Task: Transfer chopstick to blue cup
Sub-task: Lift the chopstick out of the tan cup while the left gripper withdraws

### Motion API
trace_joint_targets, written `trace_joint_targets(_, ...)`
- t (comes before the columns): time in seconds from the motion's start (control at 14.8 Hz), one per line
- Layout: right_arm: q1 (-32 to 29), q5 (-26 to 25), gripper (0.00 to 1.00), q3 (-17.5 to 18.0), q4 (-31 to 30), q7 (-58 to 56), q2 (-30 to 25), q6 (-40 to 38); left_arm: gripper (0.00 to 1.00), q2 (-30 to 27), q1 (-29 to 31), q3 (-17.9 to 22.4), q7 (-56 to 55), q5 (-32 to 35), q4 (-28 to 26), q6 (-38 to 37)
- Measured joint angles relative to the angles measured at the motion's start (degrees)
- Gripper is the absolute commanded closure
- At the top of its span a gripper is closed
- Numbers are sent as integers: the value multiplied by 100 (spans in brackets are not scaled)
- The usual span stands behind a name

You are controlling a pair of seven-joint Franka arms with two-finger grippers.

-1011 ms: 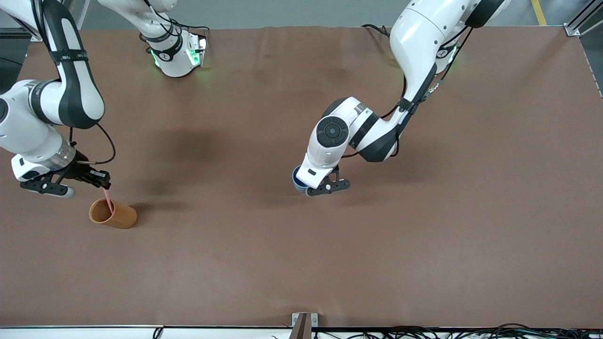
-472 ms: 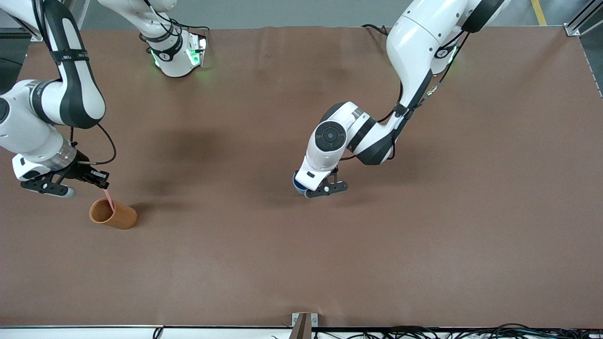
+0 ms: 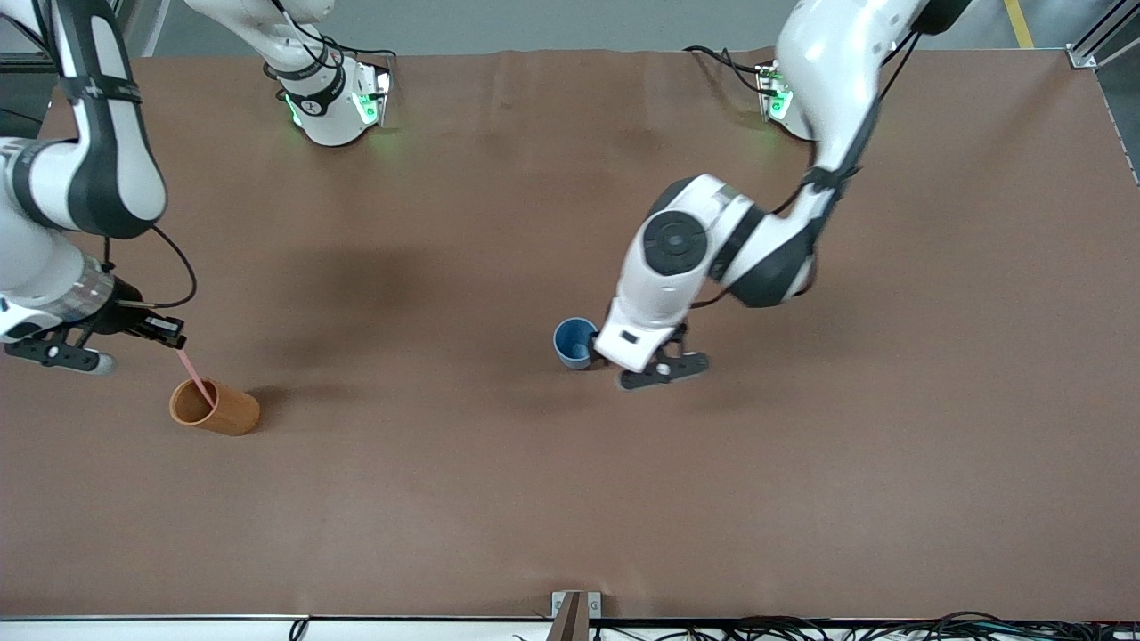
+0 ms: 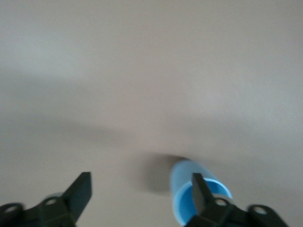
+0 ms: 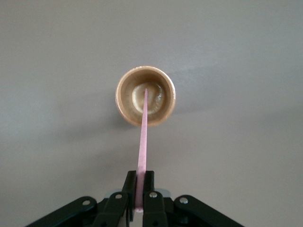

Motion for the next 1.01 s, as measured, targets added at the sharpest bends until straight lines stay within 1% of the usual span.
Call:
trace_joint_targets(0.13, 1, -9, 96, 2, 534, 0, -42, -802, 0, -507, 520, -8, 716, 1, -46, -424)
trace_joint_targets(0.34, 38, -10, 96, 31, 1384, 43, -72, -1895, 0, -1165, 1418, -56, 1983, -83, -372, -691)
trace_joint_targets(0.54, 359, 0, 97, 70, 2117, 507, -77, -2648, 0, -1599, 2082, -87, 3228, -160, -582, -1064)
trace_joint_targets(0.74, 1125, 108, 97, 117, 2589, 1479, -77, -3089, 0, -1972, 2472, -97, 4148, -169, -599, -1509)
trace_joint_targets(1.01, 2388, 741, 99, 167, 2730, 3621, 34, -3109, 0, -2549, 2803, -83, 4844, -290, -601, -2124)
